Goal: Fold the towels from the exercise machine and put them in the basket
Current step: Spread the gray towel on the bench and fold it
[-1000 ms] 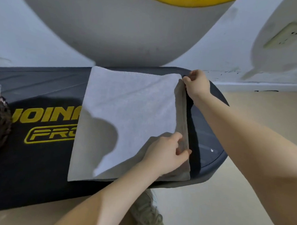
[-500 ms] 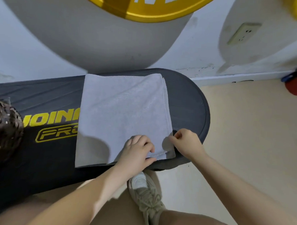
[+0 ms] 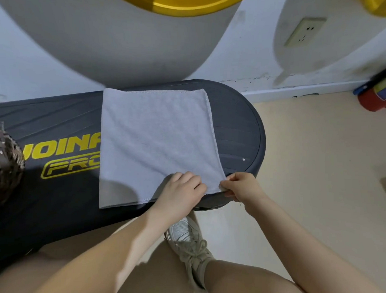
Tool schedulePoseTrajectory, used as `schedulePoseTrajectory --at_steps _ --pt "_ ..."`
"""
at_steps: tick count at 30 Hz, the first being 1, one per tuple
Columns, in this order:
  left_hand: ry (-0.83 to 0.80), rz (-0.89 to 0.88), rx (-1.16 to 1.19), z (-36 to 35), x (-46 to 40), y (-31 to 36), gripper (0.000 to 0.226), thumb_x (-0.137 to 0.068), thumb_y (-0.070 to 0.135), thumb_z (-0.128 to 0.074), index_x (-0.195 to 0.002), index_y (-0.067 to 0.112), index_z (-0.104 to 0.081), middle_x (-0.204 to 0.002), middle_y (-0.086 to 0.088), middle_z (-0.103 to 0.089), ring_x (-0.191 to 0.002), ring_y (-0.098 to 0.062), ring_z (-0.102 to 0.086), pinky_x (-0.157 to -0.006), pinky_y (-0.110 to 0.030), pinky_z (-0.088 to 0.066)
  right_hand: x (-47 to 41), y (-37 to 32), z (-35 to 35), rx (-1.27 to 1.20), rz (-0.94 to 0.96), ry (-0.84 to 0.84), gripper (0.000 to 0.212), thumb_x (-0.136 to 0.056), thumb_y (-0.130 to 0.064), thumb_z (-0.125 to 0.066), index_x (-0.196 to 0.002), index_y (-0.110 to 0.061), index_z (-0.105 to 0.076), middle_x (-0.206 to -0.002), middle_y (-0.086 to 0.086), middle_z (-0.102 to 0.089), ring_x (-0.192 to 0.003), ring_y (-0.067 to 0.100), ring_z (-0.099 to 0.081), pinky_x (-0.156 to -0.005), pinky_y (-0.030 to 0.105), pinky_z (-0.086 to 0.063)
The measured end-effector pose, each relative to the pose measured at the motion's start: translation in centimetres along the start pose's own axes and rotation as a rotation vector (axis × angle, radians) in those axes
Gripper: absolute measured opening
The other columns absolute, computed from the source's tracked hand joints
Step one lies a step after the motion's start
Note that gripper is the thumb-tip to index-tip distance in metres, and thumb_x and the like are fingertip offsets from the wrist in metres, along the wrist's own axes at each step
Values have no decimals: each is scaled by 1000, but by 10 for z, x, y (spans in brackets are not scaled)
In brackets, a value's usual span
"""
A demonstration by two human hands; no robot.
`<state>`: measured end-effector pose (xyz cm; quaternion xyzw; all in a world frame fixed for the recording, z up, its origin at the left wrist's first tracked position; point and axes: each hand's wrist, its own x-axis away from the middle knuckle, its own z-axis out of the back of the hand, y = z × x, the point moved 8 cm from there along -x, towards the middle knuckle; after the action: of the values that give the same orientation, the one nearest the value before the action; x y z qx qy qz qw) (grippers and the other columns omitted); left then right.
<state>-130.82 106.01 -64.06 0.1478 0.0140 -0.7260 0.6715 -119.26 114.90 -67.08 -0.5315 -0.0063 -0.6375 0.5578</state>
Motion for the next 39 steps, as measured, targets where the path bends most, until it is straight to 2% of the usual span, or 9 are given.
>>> schedulePoseTrajectory --at_steps 5,12,18,20,23,26,28,32,39 --pt "-73 94 70 -9 14 -14 17 -74 21 -44 -66 18 -59 -67 2 -55 -73 -17 -41 -65 -26 -30 -11 -1 4 210 41 70 25 -80 -13 -65 -59 -11 -54 -63 6 -62 -54 17 -55 -46 20 -39" --pt "-186 33 324 2 26 -29 27 -81 36 -46 -72 24 -69 -81 10 -62 -82 -8 -52 -70 -19 -44 -22 -42 9 914 126 83 33 -74 -40 -64 -64 -14 -46 -63 0 -49 -62 20 -51 -47 24 -32" --pt "-16 427 331 30 14 -113 31 -87 31 -34 -98 16 -60 -98 -4 -64 -90 -25 -60 -78 -36 -52 -45 -148 -3 584 454 185 17 -93 -23 -45 -95 -14 -59 -97 8 -63 -86 27 -57 -64 30 -44" --pt "-105 590 240 28 12 -143 42 -92 33 -33 -123 14 -52 -131 -5 -51 -121 -26 -48 -99 -36 -39 -63 -167 -10 518 502 156 15 -94 -21 -42 -92 -23 -57 -95 4 -59 -92 28 -53 -62 28 -40" --pt "-207 668 68 17 9 -175 52 -97 34 -35 -144 14 -25 -157 -1 -12 -144 -18 -11 -115 -30 -11 -89 -186 -15 463 533 197 37 -94 -18 -38 -66 -34 -21 -78 1 -41 -82 22 -40 -52 28 -25" --pt "-217 687 -31 11 5 -195 62 -90 44 -29 -138 6 -38 -152 -12 -27 -139 -28 -30 -111 -30 -10 -112 -198 -18 468 571 240 16 -96 -17 -38 -93 -21 -53 -95 9 -54 -96 30 -49 -66 28 -33" --pt "-197 664 -65 9 3 -199 63 -87 45 -28 -126 2 -53 -138 -17 -48 -124 -34 -50 -105 -34 -23 -127 -201 -18 443 526 258 20 -95 -20 -43 -109 -10 -54 -102 8 -56 -100 29 -52 -71 30 -34" --pt "-175 601 -50 11 4 -195 69 -96 51 -14 -131 2 -47 -137 -19 -49 -124 -34 -51 -98 -41 -45 -147 -206 -12 464 420 286 20 -90 -20 -47 -72 -15 -43 -79 3 -50 -77 24 -46 -51 28 -28" --pt "-238 580 -34 9 22 -193 75 -83 56 -31 -138 4 -37 -143 -23 -39 -130 -40 -41 -103 -45 -38 -157 -209 5 481 359 338 19 -91 -13 -45 -72 -9 -45 -75 9 -49 -77 27 -47 -46 25 -24"
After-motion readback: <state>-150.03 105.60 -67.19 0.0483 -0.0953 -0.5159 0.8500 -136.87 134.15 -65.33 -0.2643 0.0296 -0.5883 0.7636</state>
